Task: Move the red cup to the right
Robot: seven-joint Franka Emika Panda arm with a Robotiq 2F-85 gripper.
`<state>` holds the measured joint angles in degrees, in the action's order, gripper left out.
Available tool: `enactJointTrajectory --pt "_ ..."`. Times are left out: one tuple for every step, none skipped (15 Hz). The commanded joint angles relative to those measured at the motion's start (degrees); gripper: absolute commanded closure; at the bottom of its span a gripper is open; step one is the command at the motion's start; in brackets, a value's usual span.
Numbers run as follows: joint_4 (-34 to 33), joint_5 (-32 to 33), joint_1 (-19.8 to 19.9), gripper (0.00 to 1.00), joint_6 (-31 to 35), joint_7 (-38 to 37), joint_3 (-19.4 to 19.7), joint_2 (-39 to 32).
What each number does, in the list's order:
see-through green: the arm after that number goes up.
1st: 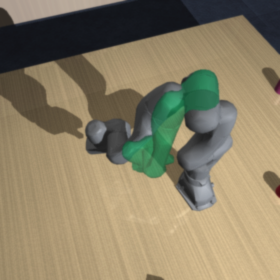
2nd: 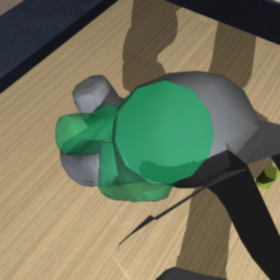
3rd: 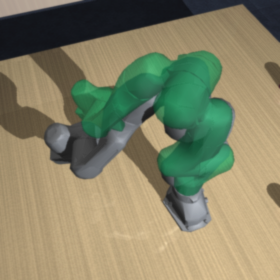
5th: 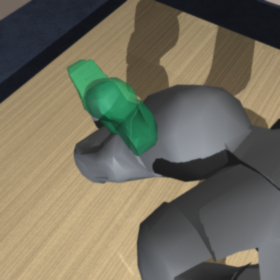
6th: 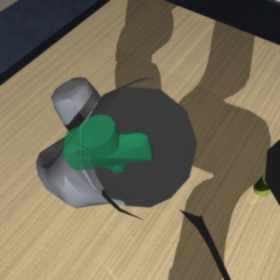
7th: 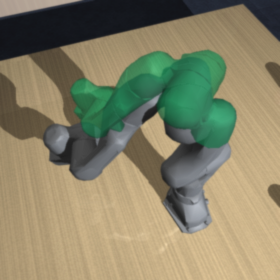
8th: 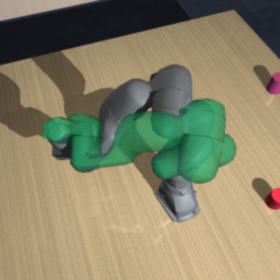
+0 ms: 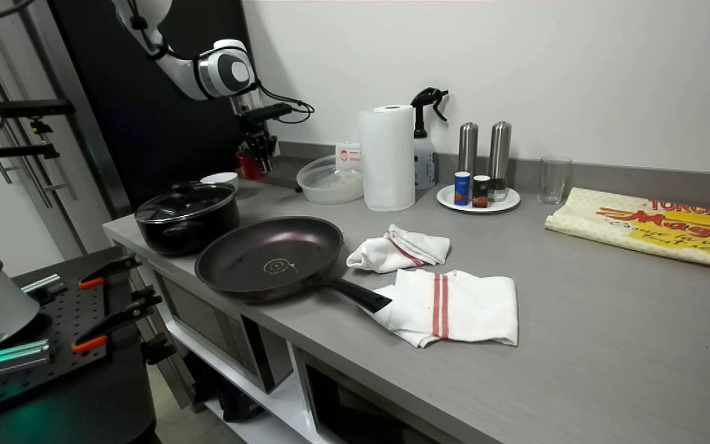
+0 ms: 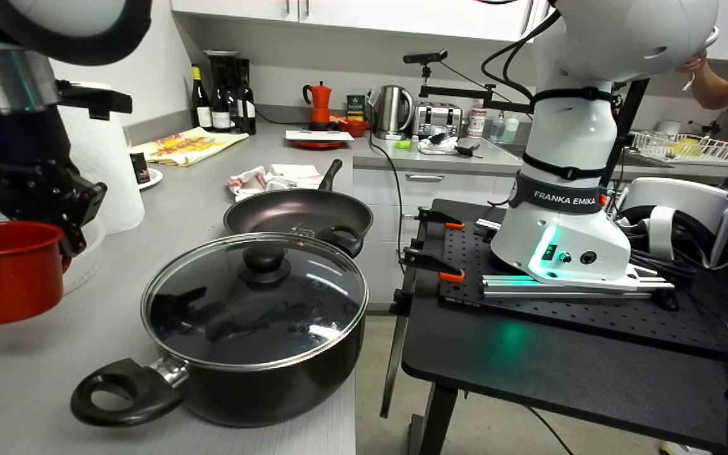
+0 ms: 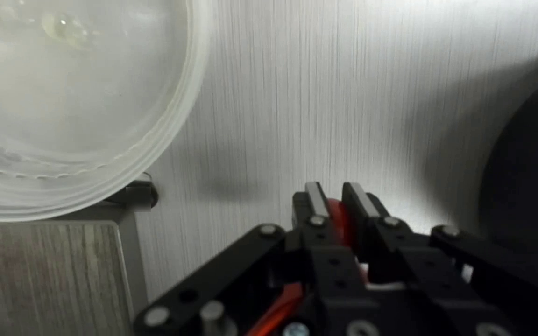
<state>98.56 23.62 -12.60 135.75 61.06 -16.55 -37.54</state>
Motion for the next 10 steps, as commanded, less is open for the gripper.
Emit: enactJointTrajectory --pt "7.7 -1.3 0.6 0.96 6.5 -2.5 1.1 6.0" --pt "8.8 -1.2 0.8 0.96 7.9 -3.2 1.4 6.9" --pt "9.9 -1.2 1.0 0.96 9.1 -3.6 1.6 7.7" --pt "11.0 -1.4 1.3 0.96 10.3 -4.2 1.7 8.5" --pt "12.0 -1.7 1.6 0.96 11.3 -4.8 1.8 9.3" --pt "12.9 -2.1 2.0 0.96 12.4 -5.3 1.9 10.0" --pt "13.8 -2.7 2.5 0.96 13.3 -5.7 1.9 10.6" --pt "14.6 -3.6 3.2 0.96 14.2 -6.2 2.0 11.2" --pt "15.2 -4.8 4.1 0.96 15.0 -6.6 1.9 11.7" --pt "15.7 -6.1 5.1 0.96 15.9 -6.8 1.8 12.1"
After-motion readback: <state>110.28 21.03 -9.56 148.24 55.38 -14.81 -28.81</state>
